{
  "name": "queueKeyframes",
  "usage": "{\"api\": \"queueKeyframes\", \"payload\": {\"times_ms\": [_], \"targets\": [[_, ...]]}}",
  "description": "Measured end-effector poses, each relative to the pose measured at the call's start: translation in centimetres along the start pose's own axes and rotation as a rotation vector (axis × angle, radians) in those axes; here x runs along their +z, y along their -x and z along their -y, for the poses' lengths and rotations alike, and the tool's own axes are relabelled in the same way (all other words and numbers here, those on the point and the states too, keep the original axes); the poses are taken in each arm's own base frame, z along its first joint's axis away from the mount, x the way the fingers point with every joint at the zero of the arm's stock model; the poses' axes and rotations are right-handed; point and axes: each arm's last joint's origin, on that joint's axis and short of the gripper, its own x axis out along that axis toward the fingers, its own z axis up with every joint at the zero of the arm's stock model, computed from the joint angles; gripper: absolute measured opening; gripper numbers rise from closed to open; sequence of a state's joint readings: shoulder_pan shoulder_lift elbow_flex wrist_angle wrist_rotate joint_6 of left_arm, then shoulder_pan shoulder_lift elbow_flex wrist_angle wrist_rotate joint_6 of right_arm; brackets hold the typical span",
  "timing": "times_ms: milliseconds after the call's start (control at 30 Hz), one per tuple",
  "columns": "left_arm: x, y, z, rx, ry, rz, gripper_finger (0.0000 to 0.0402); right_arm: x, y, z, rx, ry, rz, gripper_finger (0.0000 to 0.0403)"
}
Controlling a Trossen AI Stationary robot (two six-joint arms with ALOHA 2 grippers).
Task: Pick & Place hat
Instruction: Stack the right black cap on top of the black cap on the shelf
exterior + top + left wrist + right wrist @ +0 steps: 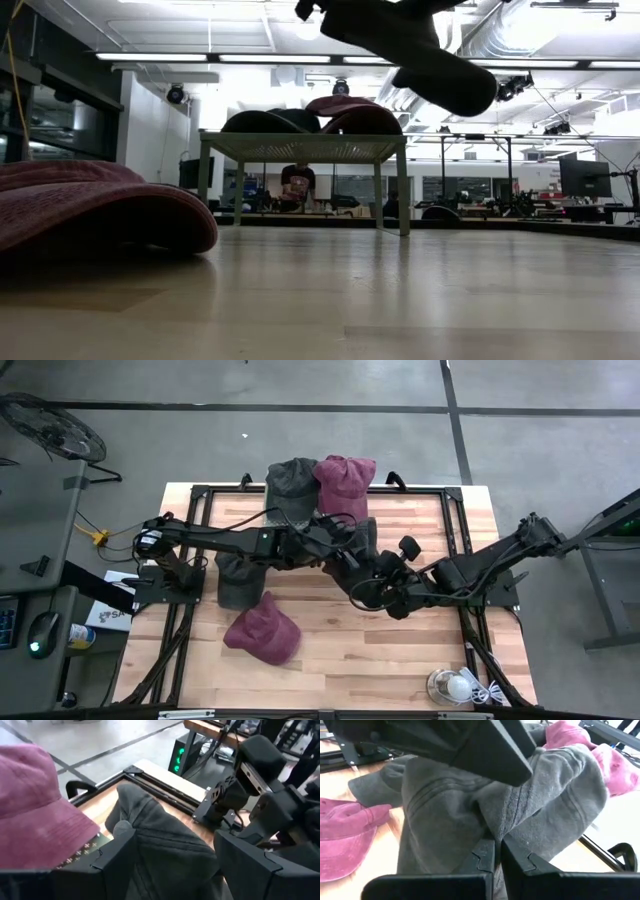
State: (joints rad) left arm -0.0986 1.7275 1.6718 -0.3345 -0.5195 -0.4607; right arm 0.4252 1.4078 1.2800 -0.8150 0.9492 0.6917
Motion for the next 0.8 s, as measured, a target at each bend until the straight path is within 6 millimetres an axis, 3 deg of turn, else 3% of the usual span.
{"api": "queueKeyframes", "payload": {"times_ms": [433,800], "targets": [[-0.28,0.01,-0.16,0.007,0.004,-0.031,0.026,0.11,0.02,-0.21,0.038,0.059,-0.009,0.0005],[-0.66,-0.24,-0.15,0.01,-0.097,-0.053,0.026,0.06,0.12,-0.31,0.055,0.089,-0.016,0.0005]]}}
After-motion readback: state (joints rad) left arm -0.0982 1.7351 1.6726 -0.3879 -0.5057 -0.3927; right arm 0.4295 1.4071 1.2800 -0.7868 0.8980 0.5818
